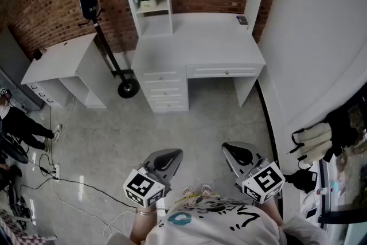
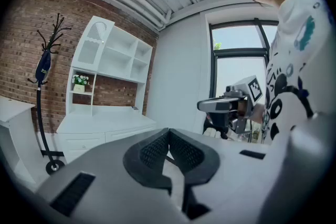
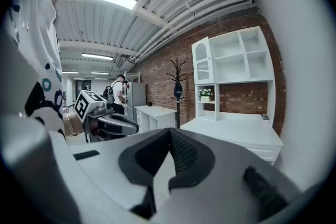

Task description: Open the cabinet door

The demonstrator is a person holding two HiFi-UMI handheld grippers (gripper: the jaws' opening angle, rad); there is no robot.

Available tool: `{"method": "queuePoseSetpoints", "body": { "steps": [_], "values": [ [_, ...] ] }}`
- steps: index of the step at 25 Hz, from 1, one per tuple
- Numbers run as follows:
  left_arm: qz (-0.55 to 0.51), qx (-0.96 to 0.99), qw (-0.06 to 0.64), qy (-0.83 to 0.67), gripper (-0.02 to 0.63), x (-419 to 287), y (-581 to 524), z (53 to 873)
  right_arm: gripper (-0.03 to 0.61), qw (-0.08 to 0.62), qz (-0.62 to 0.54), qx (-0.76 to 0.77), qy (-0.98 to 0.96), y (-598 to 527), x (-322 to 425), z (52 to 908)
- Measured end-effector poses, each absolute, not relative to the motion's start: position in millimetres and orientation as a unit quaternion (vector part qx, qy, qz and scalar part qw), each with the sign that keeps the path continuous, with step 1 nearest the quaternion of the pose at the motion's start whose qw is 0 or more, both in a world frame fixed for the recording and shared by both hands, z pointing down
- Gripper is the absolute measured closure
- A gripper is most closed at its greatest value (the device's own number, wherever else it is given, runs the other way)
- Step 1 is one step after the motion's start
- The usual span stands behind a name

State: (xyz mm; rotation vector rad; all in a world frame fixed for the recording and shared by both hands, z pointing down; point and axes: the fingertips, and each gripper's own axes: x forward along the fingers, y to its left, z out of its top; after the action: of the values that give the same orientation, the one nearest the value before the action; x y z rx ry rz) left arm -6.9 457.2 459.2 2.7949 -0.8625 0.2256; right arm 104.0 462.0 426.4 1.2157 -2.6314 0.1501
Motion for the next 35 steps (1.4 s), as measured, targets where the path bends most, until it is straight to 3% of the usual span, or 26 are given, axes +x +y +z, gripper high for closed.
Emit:
{"method": "queuePoseSetpoints", "body": {
  "steps": [7, 11, 16, 23, 35],
  "values": [
    [0.070, 0.949, 0.101, -0.290, 0.599, -30.9, 456.3, 466.3, 0.552, 0.166, -0.009, 0.348, -0.922, 474.3, 38.8, 426.7],
    [0.078, 0.946, 0.117, -0.291, 0.600, -40.4, 454.0, 477.1, 0.552, 0.159, 0.003, 0.356, -0.921, 468.7, 26.1, 432.4],
    [0.084, 0.945, 0.125, -0.290, 0.600, -46.0, 449.3, 484.6, 0.551, 0.130, 0.050, 0.357, -0.924, 464.8, 34.3, 443.9],
    [0.086, 0.940, 0.120, -0.308, 0.600, -47.8, 411.6, 484.1, 0.551, 0.192, -0.026, 0.332, -0.923, 424.7, 25.5, 454.8],
    [0.087, 0.937, 0.097, -0.324, 0.600, -16.2, 317.0, 467.0, 0.551, 0.145, -0.024, 0.321, -0.936, 324.7, 50.7, 441.6]
  ]
}}
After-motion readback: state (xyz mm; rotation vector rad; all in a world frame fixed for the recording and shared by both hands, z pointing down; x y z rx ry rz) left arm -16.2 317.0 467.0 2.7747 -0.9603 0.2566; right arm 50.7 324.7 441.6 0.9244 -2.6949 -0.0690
